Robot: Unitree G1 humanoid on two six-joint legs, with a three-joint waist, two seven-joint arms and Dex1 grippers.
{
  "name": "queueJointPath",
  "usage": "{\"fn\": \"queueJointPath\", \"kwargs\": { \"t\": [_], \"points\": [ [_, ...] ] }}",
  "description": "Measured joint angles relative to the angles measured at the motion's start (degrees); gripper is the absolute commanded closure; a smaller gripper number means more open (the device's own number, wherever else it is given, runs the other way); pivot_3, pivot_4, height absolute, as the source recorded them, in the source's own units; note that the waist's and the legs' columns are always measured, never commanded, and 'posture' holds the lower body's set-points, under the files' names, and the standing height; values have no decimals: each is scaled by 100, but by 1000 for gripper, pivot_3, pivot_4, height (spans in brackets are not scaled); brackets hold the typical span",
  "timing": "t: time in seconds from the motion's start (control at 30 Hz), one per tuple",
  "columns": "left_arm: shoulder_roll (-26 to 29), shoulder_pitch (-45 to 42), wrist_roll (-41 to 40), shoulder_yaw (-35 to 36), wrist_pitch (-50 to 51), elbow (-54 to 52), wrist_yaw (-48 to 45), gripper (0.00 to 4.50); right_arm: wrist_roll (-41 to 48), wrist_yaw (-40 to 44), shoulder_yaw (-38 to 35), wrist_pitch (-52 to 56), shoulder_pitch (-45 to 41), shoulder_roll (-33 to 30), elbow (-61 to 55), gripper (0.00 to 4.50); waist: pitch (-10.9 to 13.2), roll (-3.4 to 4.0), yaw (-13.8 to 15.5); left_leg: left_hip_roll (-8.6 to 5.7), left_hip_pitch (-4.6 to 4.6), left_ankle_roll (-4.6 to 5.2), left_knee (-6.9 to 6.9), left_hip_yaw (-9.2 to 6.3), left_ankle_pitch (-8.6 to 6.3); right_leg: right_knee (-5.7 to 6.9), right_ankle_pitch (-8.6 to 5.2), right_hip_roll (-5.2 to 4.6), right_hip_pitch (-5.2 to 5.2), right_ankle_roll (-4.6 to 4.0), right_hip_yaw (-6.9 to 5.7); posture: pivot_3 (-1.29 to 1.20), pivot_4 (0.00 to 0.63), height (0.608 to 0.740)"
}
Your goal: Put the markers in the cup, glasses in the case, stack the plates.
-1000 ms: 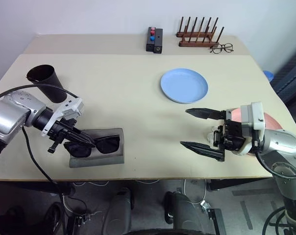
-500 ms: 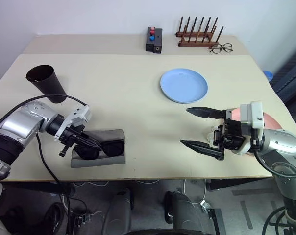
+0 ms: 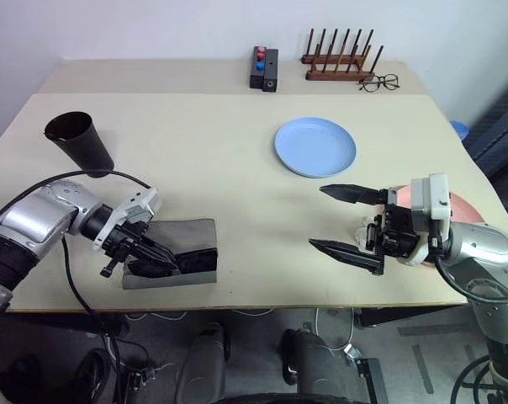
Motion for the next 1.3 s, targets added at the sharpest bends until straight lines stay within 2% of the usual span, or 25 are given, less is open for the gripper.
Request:
{"fn": "queueJointPath", "kwargs": {
  "t": [0.17, 0.2, 0.27, 0.5, 0.93, 1.1, 1.3],
  "points": [
    [6, 65, 29, 15, 248, -47, 0, 4441, -6, -2, 0, 18, -2, 1, 0, 0, 0, 0, 5, 0, 0, 0, 0, 0, 0, -1, 0, 0, 0, 0, 0, 0, 150, 740],
    [18, 65, 30, 16, 321, -62, 0, 4152, -11, -2, 1, 18, -3, 1, 1, 0, 0, 0, 2, 0, 0, 0, 0, 0, 0, -1, 0, 0, 0, 0, 0, 0, 150, 740],
    [32, 65, 31, 18, 394, -88, 1, 3539, -15, -2, 0, 24, -2, 1, 1, 0, 0, 0, 0, 0, 0, 0, 0, 0, 0, 0, 0, 0, 0, 0, 0, 0, 150, 740],
    [34, 66, 23, 30, 557, -244, 0, 79, -72, 37, 1, 8, 77, 1, 10, 0, 0, 0, 5, 0, 0, 0, 0, 0, 0, -1, 0, 0, 0, 0, 0, 0, 150, 740],
    [115, -17, 10, 29, 539, -362, 0, 25, -148, 80, 1, -92, 115, 11, 73, 0, 0, 0, 10, 0, -1, 0, 1, 0, 0, -1, 0, -1, 0, 0, 0, 0, 150, 740],
    [114, -296, 3, 228, 560, -337, 0, 25, -171, 86, 0, -131, 138, 16, 122, 0, 0, 0, 1, 0, -1, 0, 0, 0, 0, -1, 0, 0, 0, 0, -1, 0, 150, 740],
    [114, -928, -207, 559, 1038, 260, -2, 25, -200, 104, 1, -157, 130, 18, 182, 0, 0, 0, 0, 0, 0, 0, 0, 0, 0, 0, -7, 0, 0, 12, 0, 0, 150, 740]
  ]
}}
